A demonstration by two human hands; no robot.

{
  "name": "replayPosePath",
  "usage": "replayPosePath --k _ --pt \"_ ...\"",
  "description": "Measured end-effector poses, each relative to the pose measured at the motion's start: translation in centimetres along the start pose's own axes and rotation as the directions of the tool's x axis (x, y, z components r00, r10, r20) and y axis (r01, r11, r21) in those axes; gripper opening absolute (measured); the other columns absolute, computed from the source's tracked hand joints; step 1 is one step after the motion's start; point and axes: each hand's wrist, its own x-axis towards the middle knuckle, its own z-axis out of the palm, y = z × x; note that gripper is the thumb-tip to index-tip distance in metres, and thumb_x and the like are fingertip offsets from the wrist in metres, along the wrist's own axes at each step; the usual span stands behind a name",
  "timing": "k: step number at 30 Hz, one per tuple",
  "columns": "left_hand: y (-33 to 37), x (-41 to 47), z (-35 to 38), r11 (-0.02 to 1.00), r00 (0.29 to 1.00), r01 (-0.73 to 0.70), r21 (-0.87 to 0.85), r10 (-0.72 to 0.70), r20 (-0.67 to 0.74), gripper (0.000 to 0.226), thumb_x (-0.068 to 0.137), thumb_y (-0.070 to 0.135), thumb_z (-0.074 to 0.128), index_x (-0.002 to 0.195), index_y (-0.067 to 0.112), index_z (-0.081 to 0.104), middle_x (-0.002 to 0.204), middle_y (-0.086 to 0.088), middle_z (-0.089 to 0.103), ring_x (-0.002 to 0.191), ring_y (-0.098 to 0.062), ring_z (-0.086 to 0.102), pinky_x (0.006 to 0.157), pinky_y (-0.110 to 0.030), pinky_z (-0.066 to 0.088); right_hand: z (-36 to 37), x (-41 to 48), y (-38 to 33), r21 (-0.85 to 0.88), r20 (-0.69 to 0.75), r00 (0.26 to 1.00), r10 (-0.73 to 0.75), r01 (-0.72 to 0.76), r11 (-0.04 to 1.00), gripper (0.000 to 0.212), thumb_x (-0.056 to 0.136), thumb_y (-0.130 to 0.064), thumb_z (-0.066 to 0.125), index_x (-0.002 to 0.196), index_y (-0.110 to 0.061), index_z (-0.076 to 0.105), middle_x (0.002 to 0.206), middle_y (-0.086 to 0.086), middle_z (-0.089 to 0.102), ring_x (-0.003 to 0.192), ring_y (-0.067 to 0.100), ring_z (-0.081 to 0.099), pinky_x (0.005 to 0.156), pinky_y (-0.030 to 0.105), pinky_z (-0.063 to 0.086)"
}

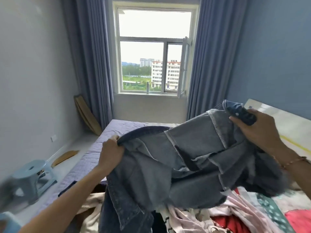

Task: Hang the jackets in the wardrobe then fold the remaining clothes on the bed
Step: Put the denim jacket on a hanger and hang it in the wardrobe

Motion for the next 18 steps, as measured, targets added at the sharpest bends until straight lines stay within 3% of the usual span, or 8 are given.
replayPosePath --k 3,6,8,10,11,14,16,18 --pt "3.6 0.0 -3.7 0.973 0.959 -0.109 0.205 0.048 0.28 0.002 0.08 0.012 0.057 0.08 0.012 0.06 0.083 -0.008 0.063 0.085 -0.028 0.061 0.065 -0.027 0.04 -2.5 -0.4 -1.3 -0.089 0.107 0.99 -0.086 0.096 0.991 0.037 0.071 -0.049 0.075 0.079 -0.014 0.063 0.074 0.013 0.066 0.073 0.032 0.061 0.065 0.036 0.043" --pt "7.4 -2.3 -7.5 0.967 0.791 -0.131 0.218 -0.03 0.611 0.018 0.063 0.03 0.059 0.07 0.013 0.058 0.077 -0.004 0.062 0.079 -0.022 0.061 0.063 -0.028 0.048 -4.4 -0.7 -2.3 -0.151 0.238 0.956 -0.17 0.21 0.966 0.034 0.068 -0.063 0.064 0.072 -0.03 0.059 0.064 -0.003 0.062 0.061 0.022 0.057 0.058 0.031 0.041" --pt "8.9 -2.3 -9.1 0.992 0.615 0.07 0.105 -0.126 0.779 0.035 0.048 0.03 0.064 0.076 0.01 0.066 0.085 -0.013 0.069 0.085 -0.027 0.066 0.078 -0.037 0.056 -4.2 -0.5 -2.2 -0.149 0.347 0.92 -0.183 0.246 0.958 0.015 0.073 -0.046 0.072 0.075 -0.036 0.061 0.065 -0.008 0.061 0.063 0.016 0.057 0.058 0.024 0.039" --pt "9.1 0.1 -9.3 0.925 0.469 0.374 0.062 -0.247 0.848 0.044 0.041 0.019 0.07 0.081 0.002 0.07 0.086 -0.019 0.069 0.083 -0.031 0.066 0.081 -0.039 0.054 -2.7 -0.2 -0.8 -0.184 0.408 0.9 -0.15 0.242 0.953 0.024 0.075 -0.039 0.072 0.063 -0.04 0.052 0.058 -0.014 0.053 0.056 0.009 0.051 0.054 0.019 0.034" --pt "8.9 1.4 -9.3 0.871 0.431 0.485 0.076 -0.314 0.846 0.041 0.045 0.014 0.07 0.083 -0.001 0.07 0.084 -0.02 0.068 0.078 -0.03 0.065 0.078 -0.038 0.054 -1.4 -0.1 0.0 -0.223 0.423 0.901 -0.096 0.206 0.953 0.027 0.077 -0.047 0.069 0.06 -0.036 0.051 0.057 -0.012 0.052 0.056 0.011 0.05 0.054 0.022 0.035" --pt "7.1 5.7 -5.4 0.718 0.443 0.691 0.078 -0.506 0.74 0.021 0.075 0.009 0.058 0.092 -0.002 0.063 0.077 -0.017 0.064 0.067 -0.029 0.061 0.067 -0.035 0.054 3.4 0.3 5.9 -0.386 0.436 0.896 0.084 0.102 0.917 0.057 0.071 -0.079 0.045 0.079 -0.024 0.06 0.083 0.005 0.064 0.078 0.027 0.061 0.071 0.036 0.047" --pt "5.3 7.7 -2.0 0.659 0.476 0.751 0.039 -0.581 0.66 0.023 0.078 0.005 0.056 0.1 -0.002 0.055 0.082 -0.017 0.059 0.069 -0.029 0.057 0.06 -0.036 0.054 5.9 -0.6 9.1 -0.443 0.387 0.906 0.175 0.016 0.896 0.053 0.083 -0.062 0.051 0.1 -0.013 0.063 0.101 0.014 0.065 0.093 0.032 0.062 0.078 0.034 0.046" --pt "3.9 8.8 2.0 0.617 0.502 0.787 -0.009 -0.631 0.591 0.025 0.071 -0.001 0.061 0.093 -0.002 0.051 0.086 -0.016 0.056 0.071 -0.028 0.055 0.057 -0.031 0.053 8.1 -1.9 11.4 -0.415 0.362 0.893 0.268 -0.103 0.904 0.048 0.087 -0.051 0.053 0.101 -0.007 0.065 0.101 0.019 0.067 0.093 0.034 0.062 0.076 0.035 0.046"
